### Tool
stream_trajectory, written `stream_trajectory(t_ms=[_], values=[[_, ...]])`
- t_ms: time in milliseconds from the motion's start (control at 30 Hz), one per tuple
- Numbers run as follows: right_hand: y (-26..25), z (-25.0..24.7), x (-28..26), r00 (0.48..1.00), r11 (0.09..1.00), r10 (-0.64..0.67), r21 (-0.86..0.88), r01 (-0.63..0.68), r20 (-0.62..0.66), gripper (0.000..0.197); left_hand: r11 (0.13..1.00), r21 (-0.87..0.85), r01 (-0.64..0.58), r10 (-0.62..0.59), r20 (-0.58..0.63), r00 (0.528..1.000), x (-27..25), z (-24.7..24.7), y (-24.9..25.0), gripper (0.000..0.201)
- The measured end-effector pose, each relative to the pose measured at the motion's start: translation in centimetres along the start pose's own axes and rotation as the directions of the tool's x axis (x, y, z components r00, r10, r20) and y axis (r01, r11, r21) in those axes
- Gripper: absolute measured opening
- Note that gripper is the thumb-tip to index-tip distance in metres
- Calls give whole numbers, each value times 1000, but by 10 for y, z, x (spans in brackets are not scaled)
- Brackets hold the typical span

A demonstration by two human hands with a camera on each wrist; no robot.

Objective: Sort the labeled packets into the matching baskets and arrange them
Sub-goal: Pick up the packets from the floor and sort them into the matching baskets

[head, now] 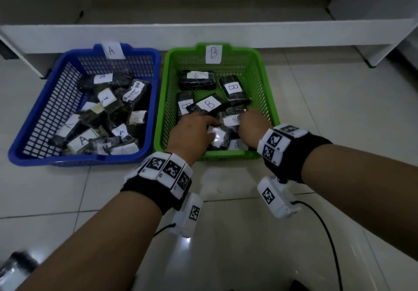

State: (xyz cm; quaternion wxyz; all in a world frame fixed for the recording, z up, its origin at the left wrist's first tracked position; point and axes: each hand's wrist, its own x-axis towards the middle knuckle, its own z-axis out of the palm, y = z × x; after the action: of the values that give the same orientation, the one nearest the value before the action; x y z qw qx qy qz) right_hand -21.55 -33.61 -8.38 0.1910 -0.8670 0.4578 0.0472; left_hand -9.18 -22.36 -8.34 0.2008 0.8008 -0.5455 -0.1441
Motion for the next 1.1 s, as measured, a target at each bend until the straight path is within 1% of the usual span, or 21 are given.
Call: stream_trajectory(t_ms=[67,133,200,267,333,367,433,467,533,567,600,633,667,733,767,800,833,867,900,967,1100], values=[[-2,-6,-1,998,998,22,-53,-19,53,26,999,33,-24,23,29,999,-2,-4,0,32],[-1,-15,0,998,999,-7,-37,9,57,25,996,64,-57,53,58,997,-4,-10,0,38],[1,-21,-6,998,996,-52,65,54,-24,25,994,67,-81,79,24,997,-8,-18,3,50],[5,-23,-21,981,979,-103,157,129,-167,28,992,57,-110,114,-69,991,-16,-24,9,55],[9,-22,-49,935,959,-198,140,247,-293,29,982,24,-186,187,-148,971,-34,-29,20,52],[12,-22,-64,894,943,-268,89,319,-360,28,972,3,-233,230,-161,960,-44,-30,25,50],[22,-16,-98,806,904,-402,-48,425,-434,27,954,-26,-298,294,-91,951,-68,-31,31,47],[30,-10,-114,777,878,-465,-108,466,-425,28,949,-31,-314,314,-3,949,-79,-31,33,46],[49,3,-150,757,814,-579,-173,554,-301,32,949,-72,-308,316,226,921,-101,-26,33,45],[59,12,-170,760,785,-620,-169,597,-195,35,953,-112,-280,301,354,885,-116,-22,35,47],[68,17,-186,749,750,-658,-164,641,-84,39,958,-147,-244,285,471,835,-126,-20,37,51],[77,22,-201,723,710,-689,-156,687,48,44,963,-164,-216,271,582,767,-137,-18,39,56],[85,28,-217,679,665,-713,-141,734,175,50,966,-165,-200,258,685,681,-149,-13,43,62],[97,33,-238,569,576,-719,-116,809,399,63,971,-109,-213,202,850,487,-164,-4,51,76],[102,33,-243,524,539,-707,-117,834,474,71,968,-64,-241,159,903,400,-168,0,54,84],[105,32,-248,485,507,-690,-120,854,537,78,957,-27,-289,125,937,326,-173,5,57,91],[107,32,-252,455,478,-677,-125,870,578,85,940,-2,-340,101,957,273,-178,10,60,95],[107,31,-254,431,448,-662,-138,883,613,90,923,9,-386,93,965,244,-181,15,63,96],[107,31,-255,419,424,-646,-156,892,638,93,907,11,-420,96,968,233,-185,20,65,95],[104,29,-256,409,389,-591,-198,900,695,92,892,-3,-452,127,961,245,-191,26,67,88],[98,32,-257,395,330,-499,-253,910,771,67,901,-34,-432,174,941,290,-196,30,63,66]])
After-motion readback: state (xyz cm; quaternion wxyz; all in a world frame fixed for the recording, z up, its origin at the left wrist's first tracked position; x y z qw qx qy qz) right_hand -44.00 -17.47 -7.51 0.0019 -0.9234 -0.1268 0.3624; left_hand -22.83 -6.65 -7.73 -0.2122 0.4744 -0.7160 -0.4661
